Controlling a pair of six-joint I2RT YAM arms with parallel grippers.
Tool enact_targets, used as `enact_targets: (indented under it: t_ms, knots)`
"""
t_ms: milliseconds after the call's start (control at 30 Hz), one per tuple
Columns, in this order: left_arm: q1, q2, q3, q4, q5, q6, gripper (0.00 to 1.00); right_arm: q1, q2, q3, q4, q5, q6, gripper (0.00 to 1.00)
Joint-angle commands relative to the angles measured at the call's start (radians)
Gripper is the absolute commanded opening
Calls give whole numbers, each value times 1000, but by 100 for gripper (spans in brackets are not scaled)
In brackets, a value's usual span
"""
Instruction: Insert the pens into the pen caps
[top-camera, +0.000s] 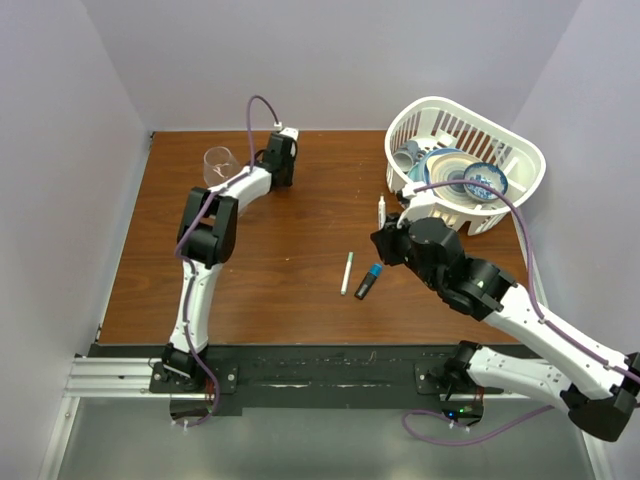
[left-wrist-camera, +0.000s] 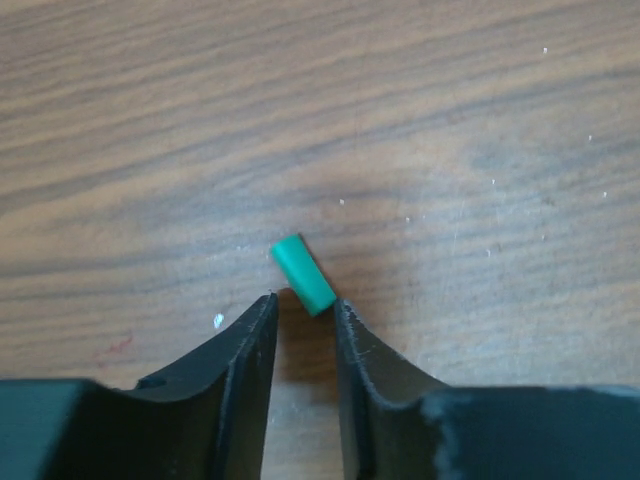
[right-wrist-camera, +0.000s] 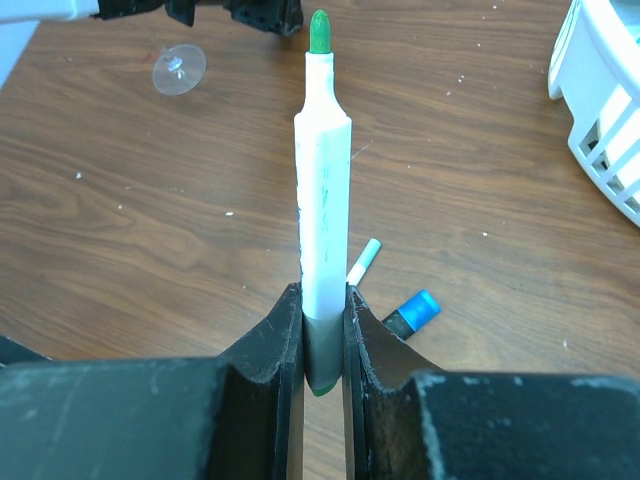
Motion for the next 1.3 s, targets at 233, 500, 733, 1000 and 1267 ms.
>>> enact_targets:
  t_ms: [233, 500, 733, 1000, 1267]
  knots:
    - [-15, -32, -47, -25, -30, -27, 36, 3, -90, -3, -27, 32, 27, 0]
    - [-10, 40, 55, -63, -27, -44, 41, 3, -81, -9, -17, 24, 30, 0]
    - [-5, 70, 106, -83, -11, -31, 37, 3, -61, 2, 0, 21, 18, 0]
    - [-8, 68, 111, -108, 62, 8, 15, 3, -54, -3, 3, 17, 18, 0]
    - [-68, -128, -89, -117, 162, 55, 0, 3, -74, -4, -1, 20, 27, 0]
